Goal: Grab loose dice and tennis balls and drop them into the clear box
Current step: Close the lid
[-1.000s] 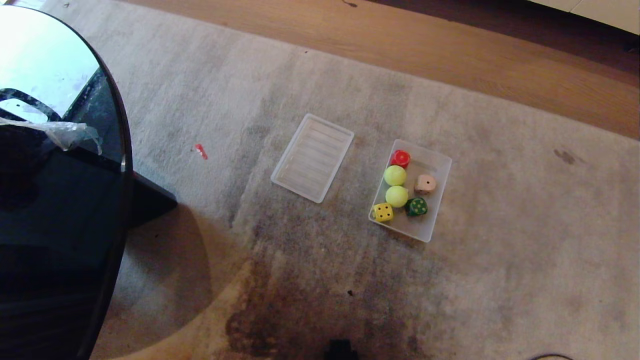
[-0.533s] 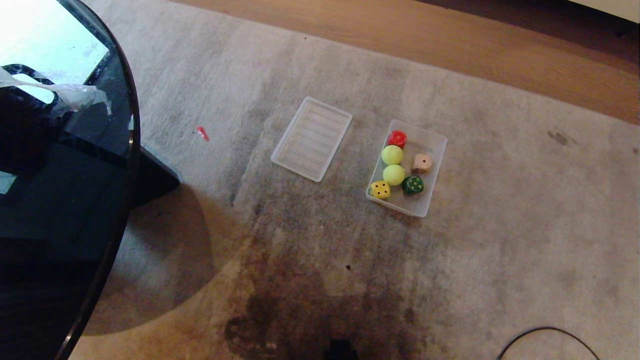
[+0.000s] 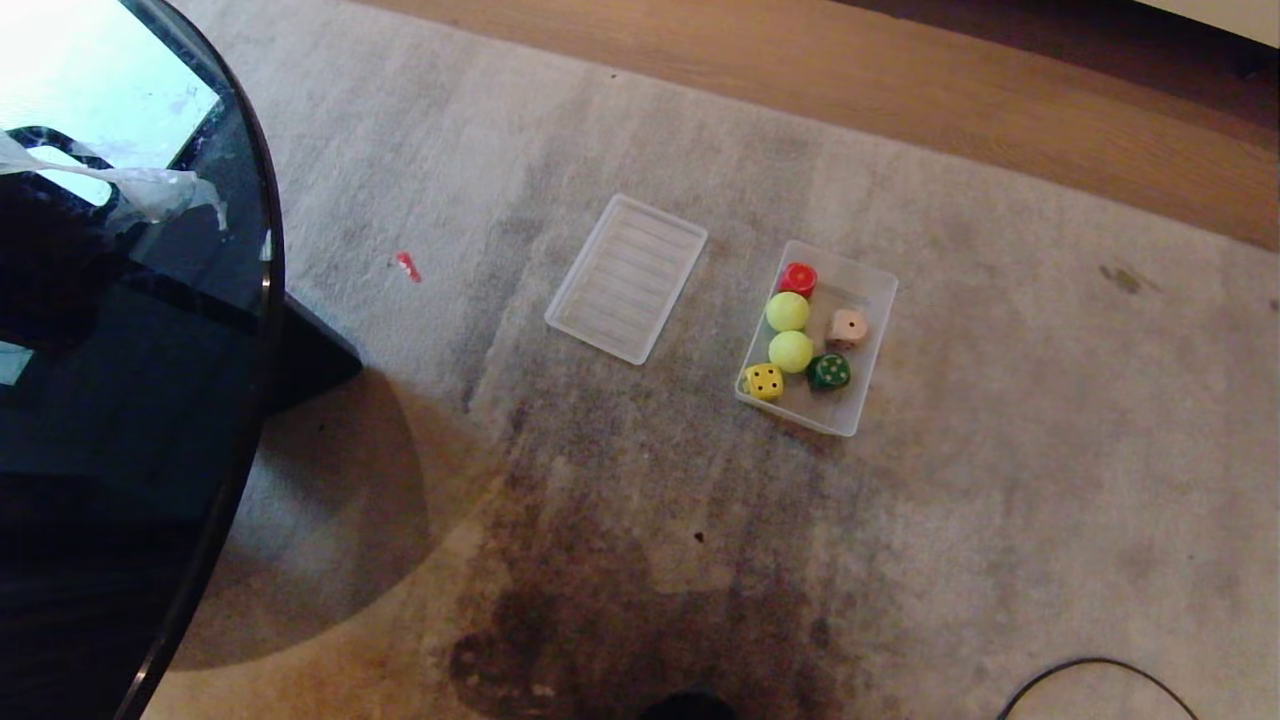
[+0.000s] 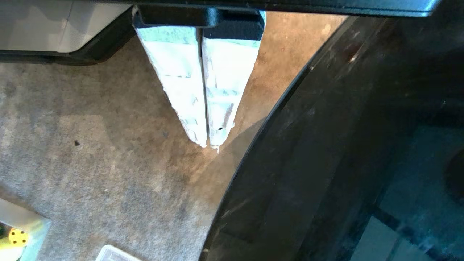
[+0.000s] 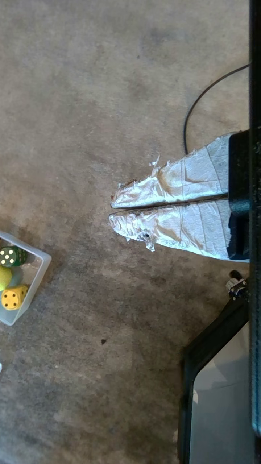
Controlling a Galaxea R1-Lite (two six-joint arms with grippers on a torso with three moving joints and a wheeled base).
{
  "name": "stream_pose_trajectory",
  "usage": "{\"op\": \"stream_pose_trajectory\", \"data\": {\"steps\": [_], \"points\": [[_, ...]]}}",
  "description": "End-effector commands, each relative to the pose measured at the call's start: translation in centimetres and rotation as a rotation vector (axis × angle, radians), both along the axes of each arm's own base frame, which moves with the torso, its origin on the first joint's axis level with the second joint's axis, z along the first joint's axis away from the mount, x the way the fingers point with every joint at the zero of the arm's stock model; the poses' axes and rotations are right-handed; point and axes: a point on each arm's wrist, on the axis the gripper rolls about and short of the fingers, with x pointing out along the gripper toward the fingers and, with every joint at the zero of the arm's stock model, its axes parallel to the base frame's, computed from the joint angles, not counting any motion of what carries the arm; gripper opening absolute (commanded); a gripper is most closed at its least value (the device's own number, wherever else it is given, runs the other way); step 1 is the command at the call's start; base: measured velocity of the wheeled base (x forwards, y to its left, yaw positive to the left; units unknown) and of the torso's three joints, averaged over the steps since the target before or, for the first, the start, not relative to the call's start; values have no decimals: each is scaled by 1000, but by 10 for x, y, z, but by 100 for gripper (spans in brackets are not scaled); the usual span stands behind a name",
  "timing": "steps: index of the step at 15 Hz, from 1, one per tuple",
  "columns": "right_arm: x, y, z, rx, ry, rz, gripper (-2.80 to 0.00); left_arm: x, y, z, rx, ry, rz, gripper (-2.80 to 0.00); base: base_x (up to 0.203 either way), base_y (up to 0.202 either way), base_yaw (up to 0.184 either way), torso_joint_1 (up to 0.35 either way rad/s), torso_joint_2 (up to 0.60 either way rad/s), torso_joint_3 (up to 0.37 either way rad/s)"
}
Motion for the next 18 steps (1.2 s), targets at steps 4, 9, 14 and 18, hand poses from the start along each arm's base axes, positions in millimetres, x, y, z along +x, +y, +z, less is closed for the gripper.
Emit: {"op": "stream_pose_trajectory", "data": {"steps": [4, 9, 14, 18], "points": [[0, 0, 0, 0, 4, 1, -280, 0, 0, 0, 0, -1, 1, -280, -3, -7, 132, 2, 3, 3], [0, 0, 0, 0, 4, 2, -280, 0, 0, 0, 0, 1, 2, -280, 2, -9, 175, 2, 4, 3], [0, 0, 0, 0, 4, 2, -280, 0, 0, 0, 0, 2, 1, -280, 0, 0, 11, 0, 1, 0], [0, 0, 0, 0, 4, 2, -280, 0, 0, 0, 0, -1, 1, -280, 0, 0, 0, 0, 0, 0]]}}
